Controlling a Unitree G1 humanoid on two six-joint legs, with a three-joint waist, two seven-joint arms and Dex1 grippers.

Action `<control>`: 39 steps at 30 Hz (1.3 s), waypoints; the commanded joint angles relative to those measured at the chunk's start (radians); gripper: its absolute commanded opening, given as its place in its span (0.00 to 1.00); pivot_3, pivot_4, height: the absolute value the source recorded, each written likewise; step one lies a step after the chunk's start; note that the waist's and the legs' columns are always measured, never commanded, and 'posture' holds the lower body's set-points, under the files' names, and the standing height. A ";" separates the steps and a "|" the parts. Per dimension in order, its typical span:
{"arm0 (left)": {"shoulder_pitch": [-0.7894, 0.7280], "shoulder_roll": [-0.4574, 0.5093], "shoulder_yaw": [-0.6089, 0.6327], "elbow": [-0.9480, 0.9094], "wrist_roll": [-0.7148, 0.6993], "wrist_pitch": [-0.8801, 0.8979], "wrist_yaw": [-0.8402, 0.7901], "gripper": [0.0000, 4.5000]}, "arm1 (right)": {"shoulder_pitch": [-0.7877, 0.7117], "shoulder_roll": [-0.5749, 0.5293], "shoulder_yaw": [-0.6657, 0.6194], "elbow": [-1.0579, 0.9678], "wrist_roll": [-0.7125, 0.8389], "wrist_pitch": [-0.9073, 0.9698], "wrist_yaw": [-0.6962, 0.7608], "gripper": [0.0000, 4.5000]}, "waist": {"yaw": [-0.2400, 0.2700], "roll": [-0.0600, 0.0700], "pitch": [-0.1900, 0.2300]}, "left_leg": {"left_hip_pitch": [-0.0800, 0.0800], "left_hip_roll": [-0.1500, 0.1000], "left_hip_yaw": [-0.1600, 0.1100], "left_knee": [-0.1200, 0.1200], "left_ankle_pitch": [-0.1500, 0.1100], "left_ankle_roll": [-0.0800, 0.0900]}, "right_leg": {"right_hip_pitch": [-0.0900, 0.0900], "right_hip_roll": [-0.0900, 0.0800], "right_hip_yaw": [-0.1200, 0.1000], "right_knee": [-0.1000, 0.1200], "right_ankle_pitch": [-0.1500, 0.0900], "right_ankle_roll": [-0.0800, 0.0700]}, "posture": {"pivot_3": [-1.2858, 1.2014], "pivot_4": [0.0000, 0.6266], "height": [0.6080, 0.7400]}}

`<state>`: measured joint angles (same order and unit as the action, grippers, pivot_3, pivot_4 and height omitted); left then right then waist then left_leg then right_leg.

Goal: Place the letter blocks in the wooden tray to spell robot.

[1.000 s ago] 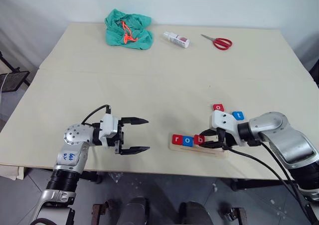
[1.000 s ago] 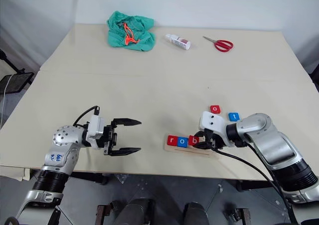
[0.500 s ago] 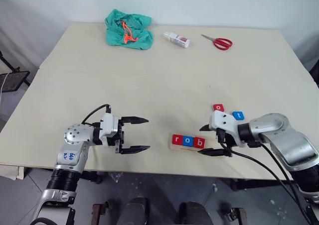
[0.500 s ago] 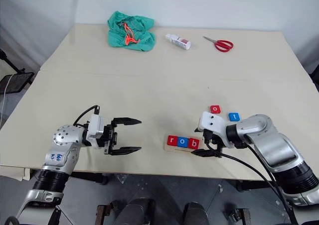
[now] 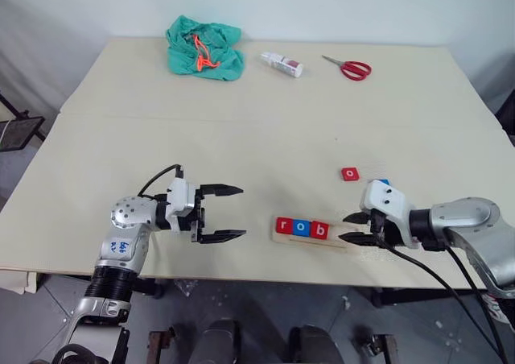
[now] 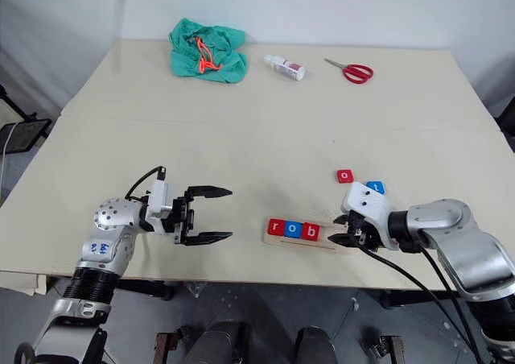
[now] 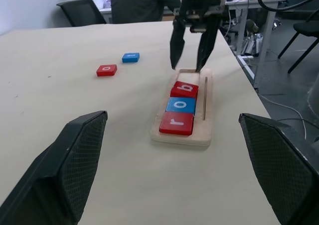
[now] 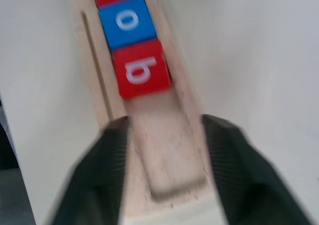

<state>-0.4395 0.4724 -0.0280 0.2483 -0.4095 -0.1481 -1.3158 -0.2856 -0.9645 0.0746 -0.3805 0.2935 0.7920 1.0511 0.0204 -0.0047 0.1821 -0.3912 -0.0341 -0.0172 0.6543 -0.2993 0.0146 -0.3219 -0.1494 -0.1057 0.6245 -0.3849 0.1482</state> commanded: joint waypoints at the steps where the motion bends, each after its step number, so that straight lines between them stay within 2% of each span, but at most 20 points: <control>1: -0.007 0.002 0.001 -0.009 -0.001 -0.015 -0.012 1.00 | -0.010 0.004 0.011 -0.006 -0.005 -0.007 -0.019 0.15 | 0.002 0.000 0.000 | 0.000 0.000 0.000 0.000 0.000 0.000 | 0.000 0.000 0.000 0.000 0.000 0.000 | 0.52 0.24 1.00; 3: -0.006 0.005 0.004 -0.009 -0.001 -0.014 -0.015 1.00 | -0.024 0.014 0.026 -0.002 -0.002 -0.009 -0.023 0.00 | 0.003 0.000 0.000 | 0.000 0.000 0.000 0.000 0.000 0.000 | 0.000 0.000 0.000 0.000 0.000 0.000 | 0.52 0.24 1.00; 11: 0.013 0.013 0.010 -0.028 -0.004 -0.009 -0.008 1.00 | -0.076 0.052 0.105 0.020 -0.007 -0.019 -0.016 0.00 | 0.002 0.000 0.000 | 0.000 -0.001 -0.001 0.000 0.000 0.000 | 0.000 0.000 0.000 0.000 0.000 0.000 | 0.52 0.24 1.00; 16: 0.018 0.014 0.010 -0.031 -0.003 -0.010 -0.002 1.00 | -0.103 0.053 0.111 0.033 -0.010 -0.020 -0.020 0.00 | 0.002 0.000 0.000 | 0.000 -0.001 -0.001 0.000 0.000 0.000 | 0.000 0.000 0.000 0.000 0.000 0.000 | 0.52 0.24 1.00; 22: 0.019 0.012 0.011 -0.025 -0.004 -0.015 -0.002 1.00 | -0.058 0.020 -0.025 -0.028 0.051 0.013 -0.032 0.00 | 0.004 0.000 0.000 | 0.000 -0.001 -0.001 0.000 0.000 0.000 | 0.000 0.000 0.000 0.000 0.000 0.000 | 0.52 0.24 1.00; 25: 0.012 0.006 0.006 -0.014 -0.003 -0.017 -0.006 1.00 | 0.010 0.042 -0.139 -0.026 0.076 -0.015 -0.069 0.00 | 0.006 0.000 0.000 | 0.000 -0.001 -0.001 0.000 0.000 0.000 | 0.000 0.000 -0.001 0.000 0.000 0.000 | 0.52 0.24 1.00; 28: 0.003 0.000 0.002 -0.001 -0.002 -0.021 -0.014 1.00 | 0.053 0.102 -0.242 -0.008 0.098 -0.024 -0.148 0.13 | 0.005 0.000 0.000 | 0.000 -0.001 -0.001 0.000 0.000 0.000 | 0.001 0.000 -0.001 0.000 0.000 0.000 | 0.52 0.24 1.00; 34: -0.020 0.000 0.001 0.030 -0.002 -0.026 -0.044 1.00 | 0.140 0.231 -0.406 -0.047 0.110 -0.010 -0.327 0.59 | 0.004 0.000 0.000 | 0.000 -0.001 -0.001 -0.001 0.000 0.000 | 0.000 0.000 0.000 0.001 0.000 0.000 | 0.52 0.24 1.00; 39: -0.036 0.004 0.005 0.059 -0.005 -0.032 -0.074 1.00 | 0.227 0.296 -0.492 -0.123 0.157 0.016 -0.401 0.99 | 0.004 0.000 0.000 | 0.000 -0.001 -0.001 -0.001 0.000 0.000 | 0.000 -0.001 0.000 0.001 0.000 0.000 | 0.52 0.24 1.00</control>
<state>-0.4622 0.4721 -0.0290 0.3051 -0.4087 -0.1634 -1.3744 -0.0712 -0.6781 -0.3656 -0.4415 0.4198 0.8066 0.6754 0.0246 -0.0048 0.1822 -0.3911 -0.0351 -0.0177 0.6532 -0.2993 0.0146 -0.3218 -0.1499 -0.1057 0.6253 -0.3849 0.1482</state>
